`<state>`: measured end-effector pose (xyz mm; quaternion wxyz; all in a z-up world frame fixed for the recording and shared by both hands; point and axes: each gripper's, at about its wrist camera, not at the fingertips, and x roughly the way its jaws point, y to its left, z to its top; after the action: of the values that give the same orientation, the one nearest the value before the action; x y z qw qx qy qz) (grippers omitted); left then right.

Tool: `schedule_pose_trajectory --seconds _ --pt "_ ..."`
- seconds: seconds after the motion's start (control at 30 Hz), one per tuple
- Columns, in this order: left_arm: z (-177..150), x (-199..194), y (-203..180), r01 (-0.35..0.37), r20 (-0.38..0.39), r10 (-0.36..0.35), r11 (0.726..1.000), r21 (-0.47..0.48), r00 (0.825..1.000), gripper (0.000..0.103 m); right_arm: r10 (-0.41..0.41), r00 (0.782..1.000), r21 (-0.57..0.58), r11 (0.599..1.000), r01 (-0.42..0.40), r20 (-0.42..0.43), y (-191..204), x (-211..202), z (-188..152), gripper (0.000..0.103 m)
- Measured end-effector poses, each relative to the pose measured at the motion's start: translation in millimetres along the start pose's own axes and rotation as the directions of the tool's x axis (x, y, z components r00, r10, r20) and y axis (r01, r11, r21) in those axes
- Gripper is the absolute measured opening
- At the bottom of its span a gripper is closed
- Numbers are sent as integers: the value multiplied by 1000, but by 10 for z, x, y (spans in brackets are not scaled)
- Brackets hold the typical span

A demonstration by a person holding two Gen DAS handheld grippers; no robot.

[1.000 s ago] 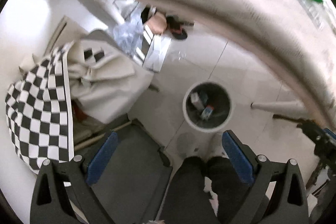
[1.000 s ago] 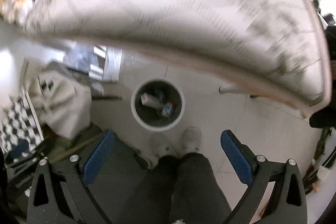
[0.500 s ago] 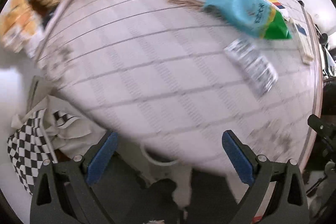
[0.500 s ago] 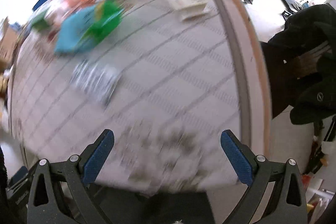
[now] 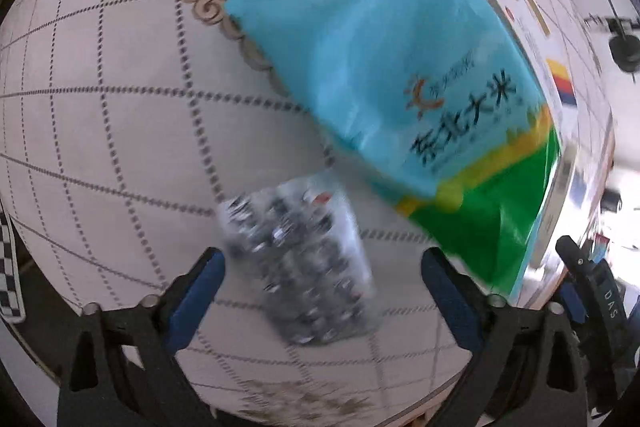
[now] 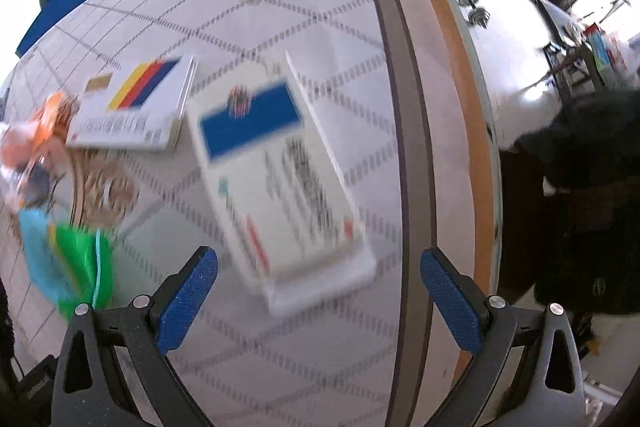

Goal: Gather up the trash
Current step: 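Grasp the silver blister pack with the left tool while the right tool grasps the white-blue medicine box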

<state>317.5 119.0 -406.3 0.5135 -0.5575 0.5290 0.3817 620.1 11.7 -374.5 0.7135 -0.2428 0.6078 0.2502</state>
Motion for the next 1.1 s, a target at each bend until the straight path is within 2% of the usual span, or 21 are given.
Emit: schedule_pose_trajectory --seconds 0.07,0.1,0.2,0.27,0.3,0.33,0.47,0.53,0.73,0.87,0.93,1.03,1.07,1.1 --pt "37 -10 -31 -33 22 33 999 -20 999 90 3 1000 -24 1000 -3 10 84 73 219 102" --pt "40 -21 -37 -46 36 47 999 -25 998 85 6 1000 -33 999 -6 9 131 117 303 102" --pt "-1 -25 -42 -81 60 81 997 -9 995 82 13 1000 -54 998 -14 -4 267 218 470 102" --pt "-43 -21 -65 -113 74 112 993 20 991 78 19 1000 -72 997 -20 -15 345 284 553 95" --pt "-61 -16 -49 -130 80 126 991 36 989 70 23 999 -77 997 -25 -24 362 317 566 83" --pt "-91 -9 -36 -143 85 138 988 55 987 66 19 999 -84 996 -21 -27 392 341 566 82" --pt "-217 -15 42 -184 102 170 972 145 980 66 20 999 -92 996 -22 -26 445 334 443 81" --pt "-262 -15 85 -194 104 179 968 159 978 66 24 999 -102 994 -27 -37 433 334 351 81" --pt "-364 -11 368 -187 78 175 962 197 982 66 37 989 -164 985 -61 -144 469 353 -226 81" --pt "-436 -37 578 -148 60 139 967 205 989 66 25 971 -194 978 -73 -239 517 419 -528 83" --pt "-479 -35 801 -131 53 123 969 208 991 66 44 964 -174 981 -92 -262 518 444 -540 89" --pt "-443 -42 883 -137 43 131 969 208 991 67 70 965 -136 985 -107 -251 473 461 -473 92" --pt "-403 -48 872 -147 43 141 968 205 989 67 73 967 -129 986 -107 -245 495 479 -421 93" --pt "-323 -30 706 -160 45 154 966 204 987 67 65 969 -137 986 -99 -238 533 494 -385 95"
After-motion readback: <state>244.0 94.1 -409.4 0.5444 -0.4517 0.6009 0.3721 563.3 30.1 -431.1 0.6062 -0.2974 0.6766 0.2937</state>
